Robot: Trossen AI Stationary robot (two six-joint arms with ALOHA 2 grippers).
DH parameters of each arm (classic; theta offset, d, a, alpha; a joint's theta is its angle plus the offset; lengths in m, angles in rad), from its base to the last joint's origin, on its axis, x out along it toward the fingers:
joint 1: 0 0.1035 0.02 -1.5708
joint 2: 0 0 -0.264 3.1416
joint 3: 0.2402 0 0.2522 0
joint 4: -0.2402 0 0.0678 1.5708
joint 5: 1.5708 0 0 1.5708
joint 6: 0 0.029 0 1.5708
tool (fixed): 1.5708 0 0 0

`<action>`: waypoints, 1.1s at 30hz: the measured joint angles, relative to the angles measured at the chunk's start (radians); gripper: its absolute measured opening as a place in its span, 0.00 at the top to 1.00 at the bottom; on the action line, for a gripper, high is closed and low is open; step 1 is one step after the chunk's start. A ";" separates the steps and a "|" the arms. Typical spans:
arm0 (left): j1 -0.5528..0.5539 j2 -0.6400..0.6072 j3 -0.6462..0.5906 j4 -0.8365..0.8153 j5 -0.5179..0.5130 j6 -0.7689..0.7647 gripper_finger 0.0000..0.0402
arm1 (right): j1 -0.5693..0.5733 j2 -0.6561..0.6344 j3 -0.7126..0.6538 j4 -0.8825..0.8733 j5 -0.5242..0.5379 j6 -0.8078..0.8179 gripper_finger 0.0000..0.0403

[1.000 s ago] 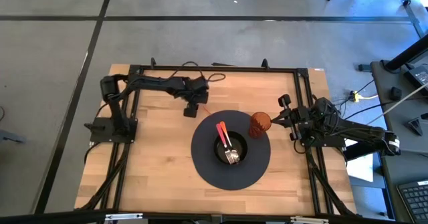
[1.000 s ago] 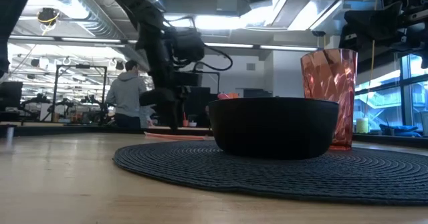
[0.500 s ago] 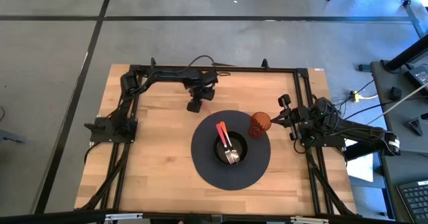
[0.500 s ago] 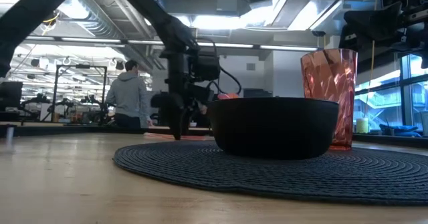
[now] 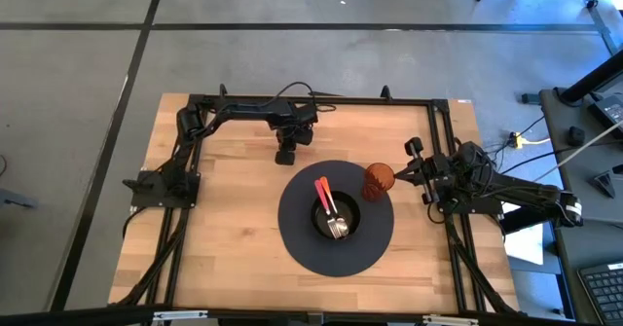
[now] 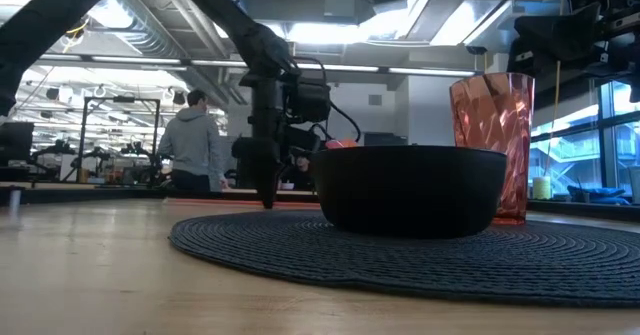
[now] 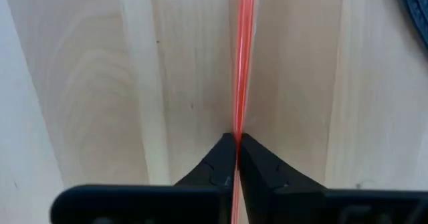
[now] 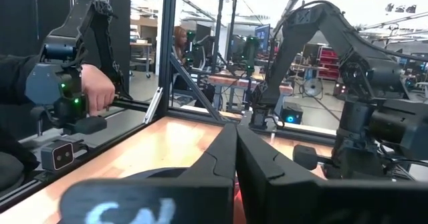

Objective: Pick & Place Utensil
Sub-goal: Put the orange straw into the orange cup on the black mat

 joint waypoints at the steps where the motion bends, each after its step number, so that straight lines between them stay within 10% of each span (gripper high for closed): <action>1: -0.004 0.000 0.000 0.000 -0.007 -0.002 0.98 | 0.000 0.000 0.000 0.000 0.000 0.002 0.99; 15: -0.079 -0.218 -0.006 0.017 -0.133 -0.010 0.99 | 0.000 0.000 0.000 0.000 0.000 0.007 0.99; 33: -0.356 -0.883 -0.091 0.357 -0.106 -0.154 0.99 | 0.000 0.000 0.000 0.000 0.000 0.058 0.99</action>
